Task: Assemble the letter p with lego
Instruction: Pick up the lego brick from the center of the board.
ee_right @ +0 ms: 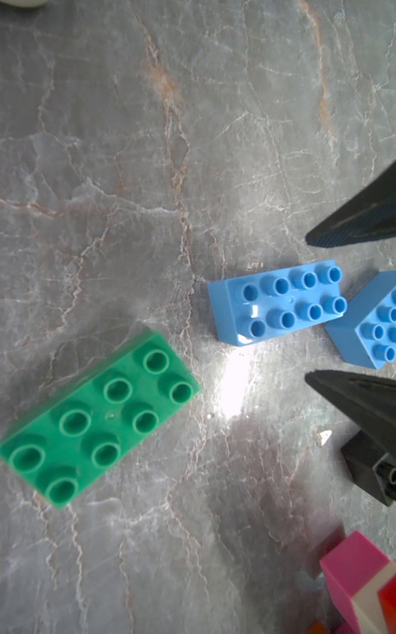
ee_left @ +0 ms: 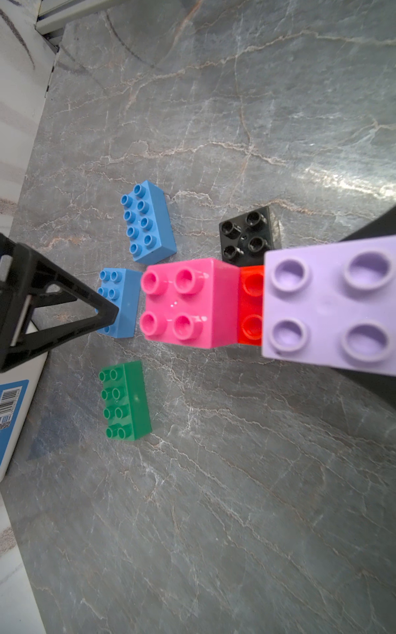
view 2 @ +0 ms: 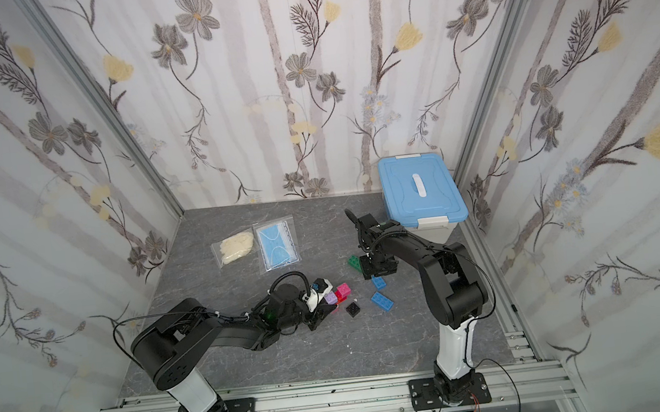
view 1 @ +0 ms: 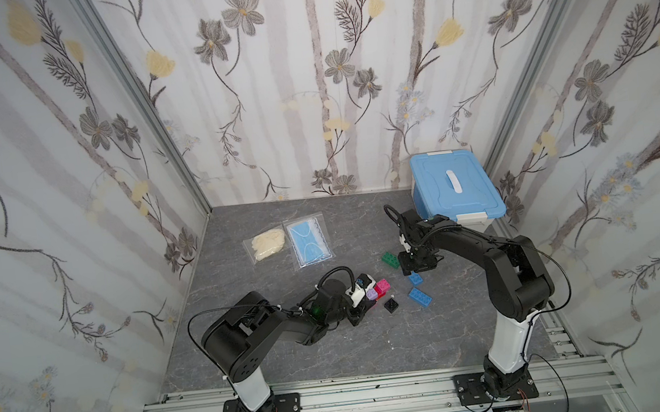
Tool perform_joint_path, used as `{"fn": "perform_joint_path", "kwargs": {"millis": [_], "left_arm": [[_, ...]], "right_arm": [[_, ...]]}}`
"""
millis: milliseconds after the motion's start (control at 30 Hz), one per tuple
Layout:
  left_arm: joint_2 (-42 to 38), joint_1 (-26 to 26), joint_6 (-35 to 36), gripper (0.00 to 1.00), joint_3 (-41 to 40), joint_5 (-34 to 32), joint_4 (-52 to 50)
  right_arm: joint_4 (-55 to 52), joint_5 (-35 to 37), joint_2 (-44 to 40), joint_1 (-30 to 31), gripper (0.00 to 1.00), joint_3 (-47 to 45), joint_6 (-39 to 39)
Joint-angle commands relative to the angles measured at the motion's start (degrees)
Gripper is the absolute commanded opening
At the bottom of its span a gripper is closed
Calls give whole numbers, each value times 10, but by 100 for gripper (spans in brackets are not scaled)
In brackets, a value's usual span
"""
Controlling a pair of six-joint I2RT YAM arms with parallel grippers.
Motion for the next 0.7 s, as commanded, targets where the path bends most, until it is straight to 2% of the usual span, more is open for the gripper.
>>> {"fn": "perform_joint_path", "kwargs": {"millis": [0, 367, 667], "left_arm": [[4, 0, 11, 23, 5, 0, 7], [12, 0, 9, 22, 12, 1, 0], [17, 0, 9, 22, 17, 2, -7]], "right_arm": [[6, 10, 14, 1, 58, 9, 6], [-1, 14, 49, 1, 55, 26, 18], [-9, 12, 70, 0, 45, 43, 25]]}}
